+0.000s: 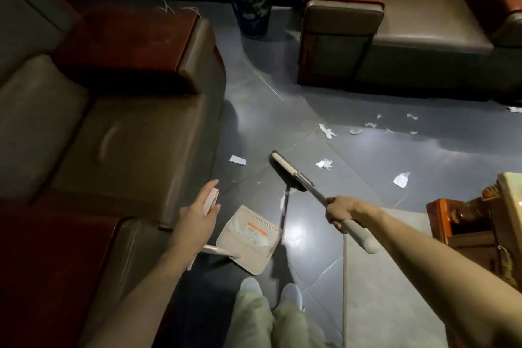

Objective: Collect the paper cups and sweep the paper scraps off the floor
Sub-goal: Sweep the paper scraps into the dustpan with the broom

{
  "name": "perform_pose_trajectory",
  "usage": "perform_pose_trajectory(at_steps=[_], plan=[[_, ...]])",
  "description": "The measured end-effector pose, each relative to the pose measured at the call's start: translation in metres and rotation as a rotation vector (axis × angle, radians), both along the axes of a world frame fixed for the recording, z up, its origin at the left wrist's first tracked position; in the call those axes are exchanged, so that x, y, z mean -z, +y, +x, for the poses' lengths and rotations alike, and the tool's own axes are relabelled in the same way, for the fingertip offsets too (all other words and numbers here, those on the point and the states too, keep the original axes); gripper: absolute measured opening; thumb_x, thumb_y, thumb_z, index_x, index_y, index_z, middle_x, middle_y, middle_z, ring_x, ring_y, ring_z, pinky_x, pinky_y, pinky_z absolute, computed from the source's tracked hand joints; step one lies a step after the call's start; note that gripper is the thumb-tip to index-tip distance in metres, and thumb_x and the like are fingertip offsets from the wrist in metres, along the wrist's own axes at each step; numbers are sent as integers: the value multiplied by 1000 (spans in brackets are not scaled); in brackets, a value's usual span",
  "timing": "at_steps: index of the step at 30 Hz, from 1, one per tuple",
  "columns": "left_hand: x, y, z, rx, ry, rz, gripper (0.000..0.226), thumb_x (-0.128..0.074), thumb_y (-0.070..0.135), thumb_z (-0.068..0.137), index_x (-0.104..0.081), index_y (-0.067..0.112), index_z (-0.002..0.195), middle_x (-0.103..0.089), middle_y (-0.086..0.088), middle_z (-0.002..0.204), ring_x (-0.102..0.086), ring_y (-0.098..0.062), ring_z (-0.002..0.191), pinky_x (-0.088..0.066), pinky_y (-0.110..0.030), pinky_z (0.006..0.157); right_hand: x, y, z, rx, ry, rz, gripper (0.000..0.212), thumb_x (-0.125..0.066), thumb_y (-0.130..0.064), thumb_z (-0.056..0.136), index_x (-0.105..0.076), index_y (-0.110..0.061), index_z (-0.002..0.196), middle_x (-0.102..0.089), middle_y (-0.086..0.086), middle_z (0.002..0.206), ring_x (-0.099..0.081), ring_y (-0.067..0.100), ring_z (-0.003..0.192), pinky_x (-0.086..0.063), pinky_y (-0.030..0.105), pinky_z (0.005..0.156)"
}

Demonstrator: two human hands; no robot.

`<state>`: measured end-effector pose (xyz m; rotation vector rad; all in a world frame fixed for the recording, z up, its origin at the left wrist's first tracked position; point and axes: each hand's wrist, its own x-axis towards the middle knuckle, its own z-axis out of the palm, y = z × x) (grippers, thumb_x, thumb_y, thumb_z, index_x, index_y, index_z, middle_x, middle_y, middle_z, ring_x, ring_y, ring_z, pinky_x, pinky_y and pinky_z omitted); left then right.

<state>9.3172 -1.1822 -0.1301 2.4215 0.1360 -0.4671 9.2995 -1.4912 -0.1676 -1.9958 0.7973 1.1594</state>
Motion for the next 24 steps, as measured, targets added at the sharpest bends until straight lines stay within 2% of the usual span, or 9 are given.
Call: perform_pose_trajectory(at_steps=[3, 6, 9, 13, 16, 19, 21, 23, 24], plan=[[5, -8, 15, -60, 5, -16, 47, -50, 27, 97, -36, 45, 138, -57, -10, 106, -56, -18, 76, -53, -38, 73, -2, 28, 2, 104, 85, 109, 37, -40, 1, 81, -50, -6, 116, -50, 6, 53, -46, 14, 42, -42, 24, 46], [9, -26, 8, -80, 25, -13, 47, -51, 28, 96, -37, 47, 137, -60, -12, 104, -58, -25, 81, -51, -38, 77, -16, 63, -10, 292, 182, 240, 16, -38, -1, 88, -53, -6, 93, -48, 2, 46, -42, 10, 38, -38, 20, 41], [11, -33, 2, -100, 4, -12, 46, -51, 31, 96, -37, 47, 137, -60, -10, 99, -58, -29, 88, -52, -41, 83, -41, 83, -9, 472, 218, 371, 27, -33, 0, 93, -46, -5, 70, -41, 1, 38, -34, 7, 29, -30, 14, 33], [5, -21, -1, -40, -63, 3, 48, -52, 28, 96, -38, 38, 140, -66, -14, 108, -63, -33, 97, -50, -40, 79, -71, 68, 20, 568, 274, 468, 31, -33, 0, 94, -38, -10, 66, -37, 0, 36, -34, 6, 24, -28, 10, 26], [2, -6, -2, -37, -63, 16, 49, -54, 25, 95, -38, 34, 141, -65, -15, 114, -63, -34, 102, -51, -40, 82, -86, 60, 36, 484, 240, 411, 30, -36, 0, 93, -41, -8, 64, -37, 1, 41, -37, 7, 25, -30, 12, 26], [-2, 9, -7, -122, -93, -77, 49, -57, 16, 93, -44, 28, 139, -65, -13, 111, -63, -28, 99, -49, -30, 82, -84, 66, 53, 131, 73, 215, 26, -39, -1, 92, -44, -10, 68, -42, 1, 56, -42, 4, 29, -32, 11, 33], [-3, 18, -10, -159, -88, -172, 47, -54, 13, 94, -44, 27, 138, -57, 1, 119, -56, -15, 104, -41, -22, 86, -73, 69, 75, -41, -10, 143, 10, -46, -4, 84, -53, -6, 77, -50, 5, 61, -50, 13, 45, -40, 18, 48], [-2, 28, -8, -213, -11, -177, 46, -50, 16, 96, -41, 33, 138, -56, 6, 118, -56, -13, 99, -42, -24, 84, -58, 70, 102, -156, -27, 40, 19, -47, -2, 79, -60, 0, 94, -57, 11, 68, -53, 22, 59, -46, 27, 57], [-1, 33, -7, -224, 6, -132, 45, -49, 18, 97, -40, 34, 138, -63, 2, 106, -59, -14, 87, -45, -24, 74, -53, 71, 116, -214, -21, 11, 27, -46, -1, 79, -59, 1, 102, -59, 13, 72, -55, 23, 60, -48, 28, 56]])
